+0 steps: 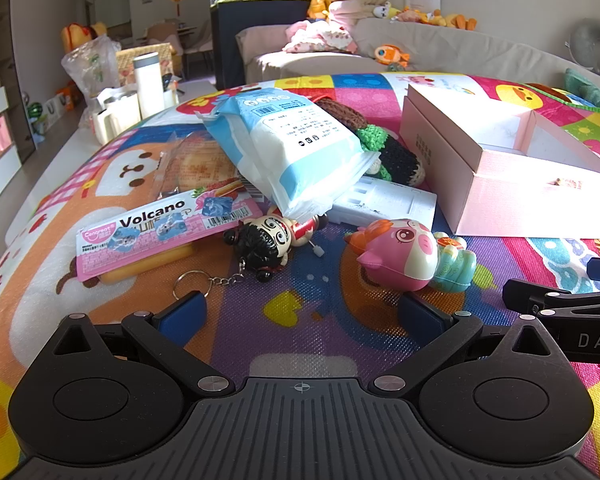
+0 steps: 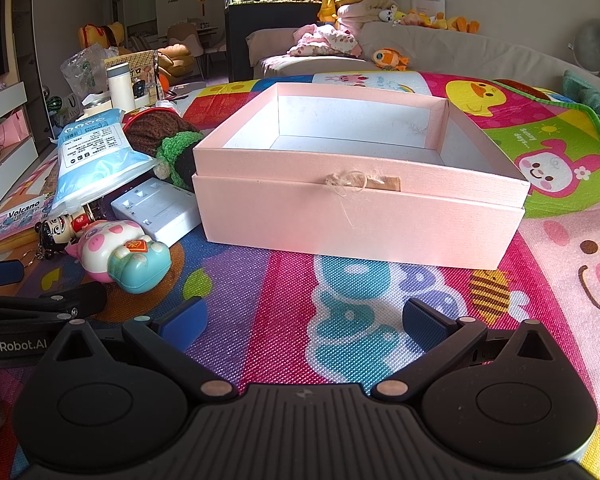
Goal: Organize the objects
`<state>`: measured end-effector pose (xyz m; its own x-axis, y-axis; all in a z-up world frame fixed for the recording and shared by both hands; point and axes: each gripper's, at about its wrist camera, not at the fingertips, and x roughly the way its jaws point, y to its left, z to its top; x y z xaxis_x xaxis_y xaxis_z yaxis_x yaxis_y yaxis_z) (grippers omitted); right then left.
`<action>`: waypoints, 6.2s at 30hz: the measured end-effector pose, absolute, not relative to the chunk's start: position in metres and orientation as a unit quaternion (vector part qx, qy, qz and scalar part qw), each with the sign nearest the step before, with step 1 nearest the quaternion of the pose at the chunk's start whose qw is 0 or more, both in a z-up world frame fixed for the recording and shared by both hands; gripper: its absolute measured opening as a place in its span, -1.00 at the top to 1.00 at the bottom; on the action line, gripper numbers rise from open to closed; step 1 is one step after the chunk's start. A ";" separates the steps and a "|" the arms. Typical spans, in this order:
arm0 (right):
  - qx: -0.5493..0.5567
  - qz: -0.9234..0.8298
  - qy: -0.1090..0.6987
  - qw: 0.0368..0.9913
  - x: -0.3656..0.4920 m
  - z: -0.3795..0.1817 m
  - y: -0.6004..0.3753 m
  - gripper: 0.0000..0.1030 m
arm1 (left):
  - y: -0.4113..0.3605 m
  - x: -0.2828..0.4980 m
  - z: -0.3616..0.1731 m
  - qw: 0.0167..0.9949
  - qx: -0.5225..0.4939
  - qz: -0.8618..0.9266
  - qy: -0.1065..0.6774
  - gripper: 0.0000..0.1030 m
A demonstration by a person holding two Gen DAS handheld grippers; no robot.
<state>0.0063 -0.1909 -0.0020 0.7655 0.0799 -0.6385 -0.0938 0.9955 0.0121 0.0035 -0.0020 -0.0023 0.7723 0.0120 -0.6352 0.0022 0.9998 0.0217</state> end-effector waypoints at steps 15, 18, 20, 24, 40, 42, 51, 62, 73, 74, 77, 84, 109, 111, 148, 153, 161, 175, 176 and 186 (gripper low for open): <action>-0.010 0.046 0.339 0.939 0.006 -0.002 -0.191 -1.00 | -0.002 0.004 -0.003 0.941 0.013 0.003 0.337 -1.00; -0.010 0.046 0.339 0.939 0.006 -0.002 -0.191 -1.00 | -0.002 0.005 -0.003 0.941 0.013 0.003 0.337 -1.00; -0.010 0.046 0.339 0.939 0.007 -0.002 -0.191 -1.00 | -0.003 0.005 -0.003 0.941 0.011 0.002 0.337 -1.00; -0.011 0.046 0.339 0.940 0.008 -0.002 -0.191 -1.00 | -0.004 0.004 -0.002 0.941 0.009 0.001 0.338 -1.00; -0.012 0.060 0.347 0.936 0.010 -0.001 -0.194 -1.00 | 0.021 0.095 0.056 0.940 -0.095 0.014 0.326 -0.99; -0.012 0.070 0.356 0.932 0.012 0.001 -0.196 -1.00 | 0.021 0.109 0.045 0.936 -0.094 0.018 0.338 -0.97; -0.025 0.088 0.385 0.918 0.012 0.005 -0.199 -1.00 | 0.056 0.069 0.056 0.951 -0.090 -0.041 0.294 -0.16; -0.064 0.238 0.372 0.895 0.013 0.022 -0.175 -1.00 | 0.105 -0.044 0.058 0.939 -0.076 -0.130 0.310 -0.17; -0.046 0.385 0.357 0.850 0.005 0.031 -0.103 -0.89 | 0.144 -0.047 0.050 0.941 -0.126 -0.107 0.297 -0.17; -0.059 0.393 0.347 0.849 -0.002 0.034 -0.098 -0.88 | 0.146 -0.047 0.049 0.940 -0.130 -0.105 0.296 -0.17; -0.096 0.372 0.326 0.864 -0.011 0.040 -0.087 -0.83 | 0.151 -0.048 0.045 0.940 -0.137 -0.104 0.296 -0.17; -0.145 0.302 0.337 0.880 0.023 0.031 -0.068 -0.17 | 0.144 -0.052 0.046 0.935 -0.115 -0.114 0.316 -0.17; 0.023 0.111 0.216 0.970 -0.059 0.093 -0.277 0.06 | -0.137 0.164 0.064 0.898 0.033 -0.239 0.367 -0.18; 0.016 0.104 0.217 0.970 -0.057 0.089 -0.280 0.06 | -0.146 0.167 0.052 0.887 0.070 -0.236 0.390 -0.18; -0.012 0.146 0.305 0.941 0.114 0.096 -0.184 -0.51 | 0.074 0.069 0.058 0.883 -0.225 -0.193 0.363 -0.13; -0.006 0.120 0.265 0.957 0.047 0.082 -0.212 -0.60 | 0.039 0.117 0.048 0.886 -0.250 -0.134 0.366 -0.13; 0.023 0.084 0.254 0.963 -0.017 0.048 -0.250 -0.67 | 0.007 0.180 0.030 0.898 -0.237 -0.015 0.370 -0.14; 0.052 0.085 0.269 0.958 -0.027 0.015 -0.246 -0.76 | 0.021 0.171 0.031 0.890 -0.194 -0.119 0.395 0.00; 0.053 0.083 0.271 0.957 -0.026 0.014 -0.247 -0.77 | 0.025 0.157 0.037 0.891 -0.190 -0.139 0.388 0.00; -0.017 0.090 0.284 0.955 -0.024 0.012 -0.220 -0.81 | 0.084 0.012 0.053 0.865 -0.139 -0.249 0.413 0.00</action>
<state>-0.0237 -0.2204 0.0115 0.8231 0.1611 -0.5445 -0.1807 0.9834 0.0179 0.0119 0.0836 0.0525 0.5350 -0.5462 -0.6446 0.3162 0.8369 -0.4467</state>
